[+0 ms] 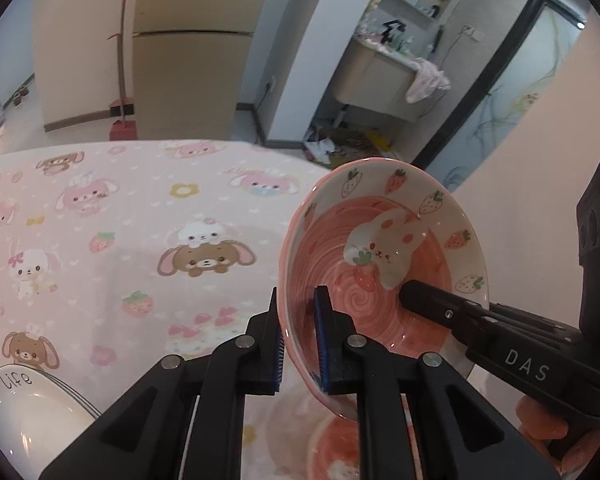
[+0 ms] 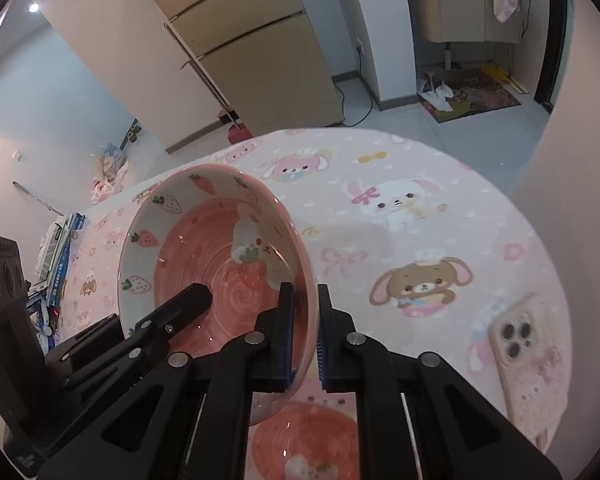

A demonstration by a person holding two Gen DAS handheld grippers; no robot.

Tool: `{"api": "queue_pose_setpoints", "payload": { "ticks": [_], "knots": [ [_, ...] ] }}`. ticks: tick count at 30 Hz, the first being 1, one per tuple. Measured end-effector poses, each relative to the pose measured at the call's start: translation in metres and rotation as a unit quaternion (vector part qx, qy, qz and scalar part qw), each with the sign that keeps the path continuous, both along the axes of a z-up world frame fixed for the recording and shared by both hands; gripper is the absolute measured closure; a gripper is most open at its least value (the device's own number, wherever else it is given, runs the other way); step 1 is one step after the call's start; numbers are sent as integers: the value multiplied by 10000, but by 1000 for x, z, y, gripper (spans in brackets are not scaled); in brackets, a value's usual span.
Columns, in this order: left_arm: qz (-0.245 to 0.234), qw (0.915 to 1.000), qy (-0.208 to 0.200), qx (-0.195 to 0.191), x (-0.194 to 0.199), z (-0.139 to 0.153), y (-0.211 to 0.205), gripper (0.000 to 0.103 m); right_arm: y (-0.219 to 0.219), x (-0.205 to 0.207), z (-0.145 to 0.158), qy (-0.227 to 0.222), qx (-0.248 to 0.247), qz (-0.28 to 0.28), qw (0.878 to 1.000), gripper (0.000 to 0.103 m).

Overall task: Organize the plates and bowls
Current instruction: 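Lift the pink bowl with both grippers and carry it over the other pink bowl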

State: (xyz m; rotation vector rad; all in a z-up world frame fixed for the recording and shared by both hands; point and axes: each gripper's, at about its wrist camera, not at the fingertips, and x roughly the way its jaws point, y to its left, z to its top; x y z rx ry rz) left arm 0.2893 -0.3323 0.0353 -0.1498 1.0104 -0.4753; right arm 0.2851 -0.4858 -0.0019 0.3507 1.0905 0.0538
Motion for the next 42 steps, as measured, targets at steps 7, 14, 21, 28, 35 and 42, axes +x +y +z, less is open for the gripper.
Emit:
{"api": "queue_pose_setpoints", "payload": {
  "ticks": [7,14,21,28,35,42],
  "knots": [
    [-271,9956,-894,38,-55,72,-8,89,4,-52,64,-643,-276,-96,9975,93],
    [-431,9935,-1051,-108,-97,107,8,89,17,-96,106,-1067,-399,-62,9935,92],
    [-564,9917,-1158,-62,-134,109,23,89,35,-130,104,-1125,-484,20,9925,92],
    [-897,9927,-802,115,-135,70,9,89,32,-142,74,-774,-602,-96,9951,92],
    [-1194,9911,-253,533,-126,21,-15,89,17,-142,22,-102,-443,-268,9986,92],
    [-1279,9893,121,688,-115,-15,-27,89,9,-134,-15,365,-424,-325,9979,92]
  ]
}}
